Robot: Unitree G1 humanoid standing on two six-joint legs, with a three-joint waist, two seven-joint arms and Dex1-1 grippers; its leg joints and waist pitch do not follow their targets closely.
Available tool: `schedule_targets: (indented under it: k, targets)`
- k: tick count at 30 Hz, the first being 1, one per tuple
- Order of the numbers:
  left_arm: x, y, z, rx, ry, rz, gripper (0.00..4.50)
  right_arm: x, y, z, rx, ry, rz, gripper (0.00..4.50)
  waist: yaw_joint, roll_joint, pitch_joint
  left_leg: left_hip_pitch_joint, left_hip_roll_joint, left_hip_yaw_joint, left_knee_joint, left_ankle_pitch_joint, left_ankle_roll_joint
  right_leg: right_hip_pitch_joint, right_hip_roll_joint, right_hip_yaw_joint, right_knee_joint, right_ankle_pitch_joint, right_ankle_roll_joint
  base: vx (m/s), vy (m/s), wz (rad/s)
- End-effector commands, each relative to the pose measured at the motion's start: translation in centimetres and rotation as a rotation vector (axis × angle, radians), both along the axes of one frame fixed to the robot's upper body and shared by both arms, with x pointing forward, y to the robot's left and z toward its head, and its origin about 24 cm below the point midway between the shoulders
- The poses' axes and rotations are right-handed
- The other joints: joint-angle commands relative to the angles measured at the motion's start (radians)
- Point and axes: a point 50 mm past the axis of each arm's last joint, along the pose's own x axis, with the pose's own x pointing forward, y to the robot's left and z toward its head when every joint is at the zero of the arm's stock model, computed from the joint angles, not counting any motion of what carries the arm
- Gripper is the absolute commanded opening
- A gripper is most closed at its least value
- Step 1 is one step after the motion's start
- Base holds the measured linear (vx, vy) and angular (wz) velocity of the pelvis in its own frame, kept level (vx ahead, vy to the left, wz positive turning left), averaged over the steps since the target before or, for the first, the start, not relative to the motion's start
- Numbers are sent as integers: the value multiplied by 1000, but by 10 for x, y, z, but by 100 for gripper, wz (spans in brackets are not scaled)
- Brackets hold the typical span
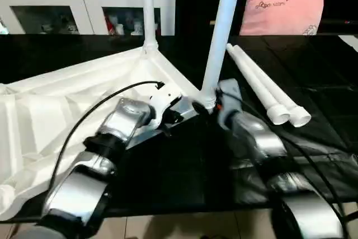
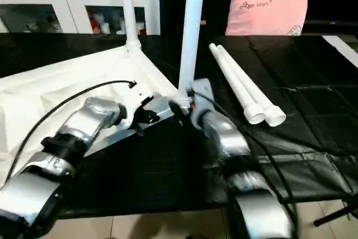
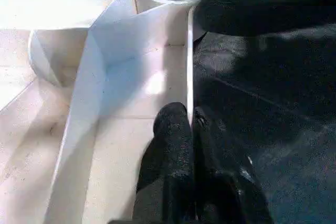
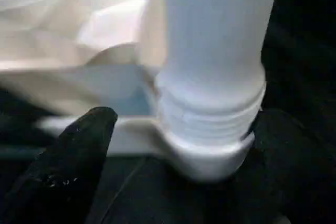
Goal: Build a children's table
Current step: Rotate leg to tighten
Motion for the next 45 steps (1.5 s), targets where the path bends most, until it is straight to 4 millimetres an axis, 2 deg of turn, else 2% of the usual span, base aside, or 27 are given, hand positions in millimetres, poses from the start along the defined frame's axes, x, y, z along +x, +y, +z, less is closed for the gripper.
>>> schedule_targets:
  k: [1,2,3,4,9,14,17,22,24,25,27,29,31,32,33,39,41,42,43,45]
  targets:
    - [0,2,8,-7,-42,-40,0,-5,7,4,26,-15,95,443,11,1,-70,-14,22,-4,-59,-85,104,80,-68,68,-61,-150,-177,0,0,0]
    - [-5,10,5,1,-37,-97,0,-13,-10,11,18,-51,179,443,10,-1,-69,-12,21,-2,-59,-98,106,78,-68,67,-68,-180,-173,0,0,0]
    - [-7,12,4,4,-36,-122,0,-16,-14,13,10,-61,213,443,13,-5,-70,-12,24,-1,-58,-99,109,78,-69,69,-66,-187,-165,0,0,0]
    - [-9,15,2,9,-29,-149,0,-18,-18,15,-2,-70,251,443,15,-2,-69,-13,25,-3,-59,-97,110,78,-69,68,-66,-194,-164,0,0,0]
    - [-27,30,-3,38,10,-374,0,-27,-42,31,-60,-105,413,443,23,-2,-64,-9,27,-1,-61,-123,97,70,-68,69,-73,-253,-145,0,0,0]
    - [-34,38,-2,48,53,-469,0,-35,-45,35,-121,-98,589,443,42,0,-66,-5,31,2,-61,-113,84,66,-67,70,-69,-242,-150,0,0,0]
    - [-41,38,0,32,85,-572,0,-40,-42,33,-160,-67,736,443,49,-4,-67,-10,31,2,-60,-104,89,70,-69,70,-62,-217,-155,0,0,0]
    - [-47,36,3,35,104,-675,0,-36,-39,34,-170,-51,805,443,53,-6,-67,-8,31,3,-60,-103,84,67,-69,70,-65,-243,-155,0,0,0]
    - [-47,36,3,35,104,-675,0,-36,-39,34,-170,-51,805,443,60,-4,-67,-5,34,3,-61,-102,76,65,-70,71,-64,-247,-152,0,0,0]
    - [-48,34,4,44,108,-711,0,-36,-37,34,-175,-36,843,443,62,-9,-68,-4,34,3,-60,-102,76,65,-69,71,-62,-242,-152,0,0,0]
    - [-49,33,4,51,109,-726,0,-36,-35,34,-177,-27,866,443,64,-7,-68,-6,34,2,-61,-101,74,66,-70,70,-60,-242,-153,0,0,0]
    - [-49,31,4,54,105,-741,0,-37,-32,33,-175,-13,903,410,65,-8,-68,-7,34,2,-60,-95,75,66,-69,71,-59,-231,-151,0,0,0]
    - [-49,30,3,52,105,-744,0,-38,-31,32,-172,-9,916,407,65,-10,-69,-8,33,3,-59,-90,77,67,-69,71,-59,-225,-151,0,0,0]
    - [-49,29,3,48,103,-745,0,-39,-30,31,-165,-3,933,384,67,-10,-69,-8,33,3,-59,-89,77,67,-70,71,-58,-226,-151,0,0,0]
    - [-49,29,3,47,102,-745,0,-39,-30,30,-164,-2,936,384,68,-9,-69,-7,33,3,-59,-89,76,66,-70,71,-59,-229,-151,0,0,0]
    - [-50,28,2,48,103,-747,0,-41,-29,28,-160,6,947,316,70,-10,-70,-8,33,2,-58,-84,74,67,-69,71,-59,-229,-143,0,0,0]
    - [-50,29,2,48,104,-747,0,-41,-29,27,-161,6,948,308,70,-9,-70,-8,32,3,-58,-85,73,67,-69,70,-59,-230,-143,0,0,0]
    - [-50,28,2,51,103,-747,0,-42,-29,26,-161,10,954,287,70,-9,-70,-8,32,2,-58,-84,73,68,-69,70,-59,-230,-142,0,0,0]
    - [-50,28,2,51,103,-747,0,-42,-29,26,-161,10,954,287,71,-5,-70,-8,32,2,-58,-85,73,67,-69,70,-59,-231,-143,0,0,0]
    - [-49,28,1,56,102,-745,0,-43,-30,25,-158,17,961,277,70,-6,-71,-8,32,2,-58,-83,72,68,-68,70,-58,-219,-146,0,0,0]
